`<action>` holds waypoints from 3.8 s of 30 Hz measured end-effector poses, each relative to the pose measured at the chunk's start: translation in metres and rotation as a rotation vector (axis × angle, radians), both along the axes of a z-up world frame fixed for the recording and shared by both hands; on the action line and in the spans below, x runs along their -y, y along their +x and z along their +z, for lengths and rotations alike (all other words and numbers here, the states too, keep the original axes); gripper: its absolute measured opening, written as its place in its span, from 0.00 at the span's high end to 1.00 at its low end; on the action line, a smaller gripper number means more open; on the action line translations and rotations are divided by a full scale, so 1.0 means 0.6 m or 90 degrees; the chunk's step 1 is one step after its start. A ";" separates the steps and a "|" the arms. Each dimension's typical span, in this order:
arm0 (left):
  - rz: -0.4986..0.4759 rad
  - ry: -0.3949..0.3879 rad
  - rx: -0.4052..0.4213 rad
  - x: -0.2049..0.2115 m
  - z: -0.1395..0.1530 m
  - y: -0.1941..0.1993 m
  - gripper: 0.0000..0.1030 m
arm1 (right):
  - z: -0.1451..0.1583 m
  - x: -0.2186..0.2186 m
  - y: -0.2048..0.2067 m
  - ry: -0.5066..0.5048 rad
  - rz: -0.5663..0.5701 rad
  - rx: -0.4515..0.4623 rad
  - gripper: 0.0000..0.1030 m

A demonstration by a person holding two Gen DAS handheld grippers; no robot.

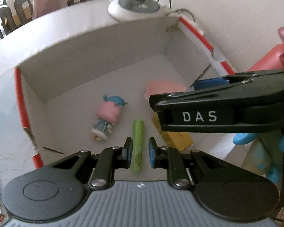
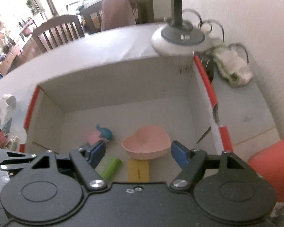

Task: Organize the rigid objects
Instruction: 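Lower and release the glue stick with the left gripper while the right releases the heart dish, then withdraw both grippers from the box back toward the remaining items, then grasp the teal sharpener with the left gripper while the right grasps the white pen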

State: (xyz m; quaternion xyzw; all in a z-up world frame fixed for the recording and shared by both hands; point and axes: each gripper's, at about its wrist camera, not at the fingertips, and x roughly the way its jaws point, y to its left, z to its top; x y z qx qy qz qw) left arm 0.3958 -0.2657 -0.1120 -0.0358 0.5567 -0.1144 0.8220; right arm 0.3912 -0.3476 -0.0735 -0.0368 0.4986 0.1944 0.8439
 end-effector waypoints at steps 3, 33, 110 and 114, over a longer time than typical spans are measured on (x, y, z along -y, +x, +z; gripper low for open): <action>0.003 0.002 0.030 -0.007 0.028 -0.018 0.84 | 0.015 0.004 -0.014 0.012 0.006 0.025 0.26; 0.161 -0.023 0.191 -0.190 0.115 -0.227 0.84 | 0.099 -0.076 -0.230 0.146 0.138 0.150 0.12; 0.226 0.030 0.190 -0.591 -0.110 -0.402 0.35 | -0.098 -0.620 -0.313 -0.094 0.441 0.060 0.59; 0.231 0.032 0.189 -0.592 -0.111 -0.405 0.44 | -0.095 -0.620 -0.315 -0.093 0.450 0.057 0.66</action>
